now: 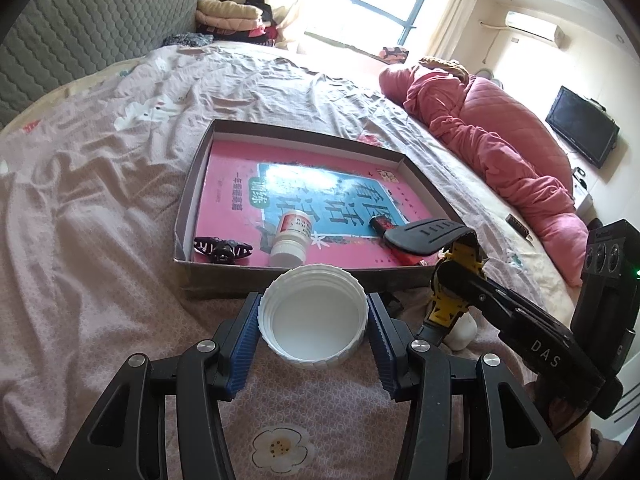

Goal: Organize rigid objects
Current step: 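Grasp the white bottle cap with the left tool while the right tool lifts the tape measure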

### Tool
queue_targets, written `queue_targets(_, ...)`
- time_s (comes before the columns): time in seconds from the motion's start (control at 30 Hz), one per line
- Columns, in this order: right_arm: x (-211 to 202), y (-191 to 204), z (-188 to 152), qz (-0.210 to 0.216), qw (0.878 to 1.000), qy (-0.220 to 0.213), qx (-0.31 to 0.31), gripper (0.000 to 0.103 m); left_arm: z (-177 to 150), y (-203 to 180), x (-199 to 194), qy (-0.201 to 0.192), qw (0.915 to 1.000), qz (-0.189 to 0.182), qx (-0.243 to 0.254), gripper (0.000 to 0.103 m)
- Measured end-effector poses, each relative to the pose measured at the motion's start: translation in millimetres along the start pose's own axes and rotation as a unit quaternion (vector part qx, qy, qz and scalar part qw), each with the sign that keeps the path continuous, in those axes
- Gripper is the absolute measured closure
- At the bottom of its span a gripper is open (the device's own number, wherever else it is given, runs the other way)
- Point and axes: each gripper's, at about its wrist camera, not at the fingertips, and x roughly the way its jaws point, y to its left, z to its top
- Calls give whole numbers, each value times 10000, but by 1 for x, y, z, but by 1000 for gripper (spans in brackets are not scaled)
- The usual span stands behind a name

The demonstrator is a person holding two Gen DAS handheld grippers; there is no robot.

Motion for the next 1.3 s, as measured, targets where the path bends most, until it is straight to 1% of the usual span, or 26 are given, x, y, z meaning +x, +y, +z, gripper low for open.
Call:
queue_targets(0.23, -8, -1, 3, 65, 9999, -143, 68, 86, 2, -5, -8, -90, 9999, 94, 88, 51)
queue_targets(0.47, -12, -8, 8, 132, 9992, -253, 283, 86, 4, -10, -18, -171, 9994, 204, 217, 51)
queue_targets(0.73, -15, -8, 9, 108, 9990, -327, 297, 86, 9, -11, -21, -213, 9991, 247, 263, 51)
queue_targets(1.0, -17, -10, 12, 19, 9985, -433, 329, 86, 17, -18, -15, -230, 9990, 233, 298, 51)
queue_targets(1.3, -15, -24, 22, -192, 9971, -595, 433, 86, 32, -27, 3, -220, 9989, 219, 361, 51)
